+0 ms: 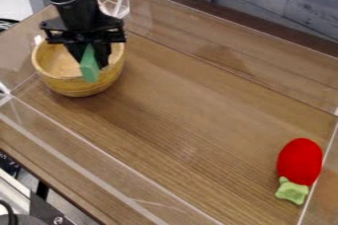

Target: Put the green stick in the brown bowl

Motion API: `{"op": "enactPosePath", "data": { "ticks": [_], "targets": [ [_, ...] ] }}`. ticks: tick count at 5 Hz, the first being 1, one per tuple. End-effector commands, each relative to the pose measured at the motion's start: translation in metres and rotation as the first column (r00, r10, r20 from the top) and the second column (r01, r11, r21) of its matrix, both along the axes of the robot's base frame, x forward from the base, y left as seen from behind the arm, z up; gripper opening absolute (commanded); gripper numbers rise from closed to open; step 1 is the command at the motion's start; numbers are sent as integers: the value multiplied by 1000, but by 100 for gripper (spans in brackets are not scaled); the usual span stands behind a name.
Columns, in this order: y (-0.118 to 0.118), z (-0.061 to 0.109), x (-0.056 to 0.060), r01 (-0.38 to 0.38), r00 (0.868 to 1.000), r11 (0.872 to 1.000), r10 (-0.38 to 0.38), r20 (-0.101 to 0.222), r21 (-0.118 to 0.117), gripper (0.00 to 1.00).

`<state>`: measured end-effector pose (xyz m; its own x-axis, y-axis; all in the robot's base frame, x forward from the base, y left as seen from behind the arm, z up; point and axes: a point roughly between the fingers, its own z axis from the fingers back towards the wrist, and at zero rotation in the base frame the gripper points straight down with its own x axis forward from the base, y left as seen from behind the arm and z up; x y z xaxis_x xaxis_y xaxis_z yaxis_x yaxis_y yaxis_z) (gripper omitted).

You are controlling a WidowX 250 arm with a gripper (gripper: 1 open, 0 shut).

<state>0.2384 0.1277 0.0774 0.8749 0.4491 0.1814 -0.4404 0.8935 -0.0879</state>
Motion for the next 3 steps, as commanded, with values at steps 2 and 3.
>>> {"op": "enactPosePath", "data": {
  "ticks": [2,3],
  "targets": [
    [9,13,4,23,999,1000,-24,42,21,0],
    [14,8,5,24,999,1000,-25,41,20,0]
  ]
}}
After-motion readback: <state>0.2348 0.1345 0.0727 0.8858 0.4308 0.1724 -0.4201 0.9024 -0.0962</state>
